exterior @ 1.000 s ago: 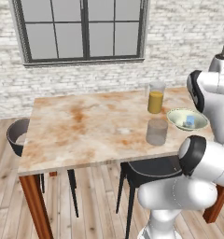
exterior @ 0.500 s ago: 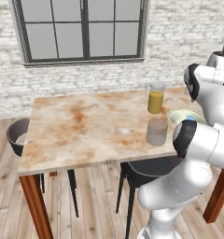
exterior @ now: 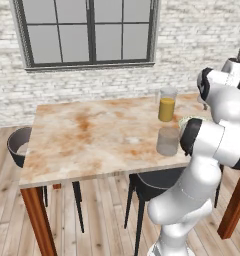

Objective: There are two ice cubes in the ice bowl. Place both ice cubes in the glass cup.

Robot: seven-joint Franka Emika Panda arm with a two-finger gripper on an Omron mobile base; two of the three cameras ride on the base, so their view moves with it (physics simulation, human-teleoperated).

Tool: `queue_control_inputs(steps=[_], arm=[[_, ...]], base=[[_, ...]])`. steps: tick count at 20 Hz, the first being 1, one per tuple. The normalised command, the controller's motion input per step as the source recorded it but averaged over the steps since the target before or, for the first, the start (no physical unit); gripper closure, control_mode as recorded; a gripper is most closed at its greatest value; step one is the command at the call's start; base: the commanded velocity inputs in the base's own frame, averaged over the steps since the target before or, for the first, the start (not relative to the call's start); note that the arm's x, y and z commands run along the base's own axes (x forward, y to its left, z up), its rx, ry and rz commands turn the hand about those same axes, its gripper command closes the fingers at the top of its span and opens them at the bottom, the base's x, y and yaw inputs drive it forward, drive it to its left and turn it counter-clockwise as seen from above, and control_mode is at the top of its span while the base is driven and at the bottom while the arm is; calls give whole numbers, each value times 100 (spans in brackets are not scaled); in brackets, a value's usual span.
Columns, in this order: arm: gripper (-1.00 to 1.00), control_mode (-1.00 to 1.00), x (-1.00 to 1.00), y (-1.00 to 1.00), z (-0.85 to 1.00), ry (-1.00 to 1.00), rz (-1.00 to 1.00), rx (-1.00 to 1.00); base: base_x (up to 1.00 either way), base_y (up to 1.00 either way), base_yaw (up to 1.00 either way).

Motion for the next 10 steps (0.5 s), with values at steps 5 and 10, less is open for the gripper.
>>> queue_control_inputs(steps=[5, 10], arm=[[-100, -100, 31, -11, -27, 0, 1, -1], [-100, -100, 40, -19, -42, 3, 1, -4]], base=[[0, 0, 0], [0, 0, 0]])
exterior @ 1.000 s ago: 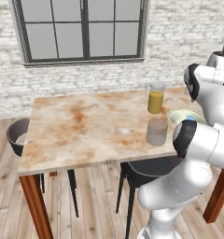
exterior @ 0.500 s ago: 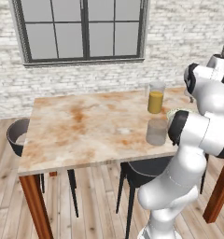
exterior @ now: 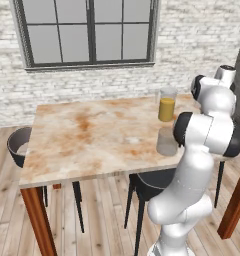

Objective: There are two ice cubes in the ice bowl. Place both ice cubes in the glass cup.

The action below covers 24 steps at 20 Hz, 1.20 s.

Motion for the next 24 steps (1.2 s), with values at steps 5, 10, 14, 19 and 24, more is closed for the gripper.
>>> queue_control_inputs(steps=[5, 10, 14, 19, 24], arm=[[-100, -100, 43, -10, -46, 9, 0, -8], [-100, -100, 30, -27, -24, 5, 0, 0], [-100, -100, 19, -31, -28, 4, 0, 0], [-100, -100, 28, -18, -15, 6, 0, 5], [-100, -100, 42, 1, -14, 11, 0, 5]], base=[[0, 0, 0], [0, 0, 0], [0, 0, 0], [0, 0, 0], [0, 0, 0]])
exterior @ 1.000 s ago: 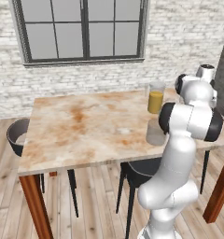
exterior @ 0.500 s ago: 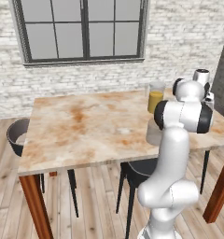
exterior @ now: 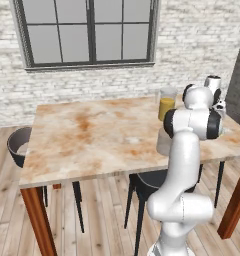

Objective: There are two ice cubes in the ice bowl. Place both ice cubes in the glass cup.

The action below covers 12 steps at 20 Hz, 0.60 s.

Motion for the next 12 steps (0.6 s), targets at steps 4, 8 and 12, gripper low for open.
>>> queue_control_inputs(steps=[4, 8, 12], arm=[[-100, -100, 34, 1, -29, 13, 0, 1], [-100, -100, 22, 0, -42, 15, 0, 0], [-100, -100, 18, 0, -53, 14, 0, 0]], base=[[0, 0, 0], [0, 0, 0], [0, 0, 0]])
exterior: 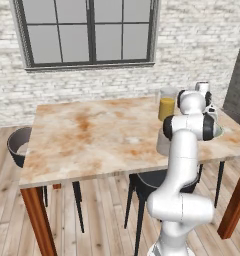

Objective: There are two ice cubes in the ice bowl. Place both ice cubes in the glass cup.

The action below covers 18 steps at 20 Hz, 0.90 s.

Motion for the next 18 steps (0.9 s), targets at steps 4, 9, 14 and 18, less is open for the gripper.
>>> queue_control_inputs(steps=[4, 9, 14, 18], arm=[[-100, -100, 17, -2, -43, 11, 0, 2], [-100, -100, 6, -15, -35, 6, 0, 0], [-100, -100, 0, -36, -27, 2, 0, 0], [100, -100, 0, -8, -31, 4, 0, 0]], base=[[0, 0, 0], [0, 0, 0], [0, 0, 0], [0, 0, 0]])
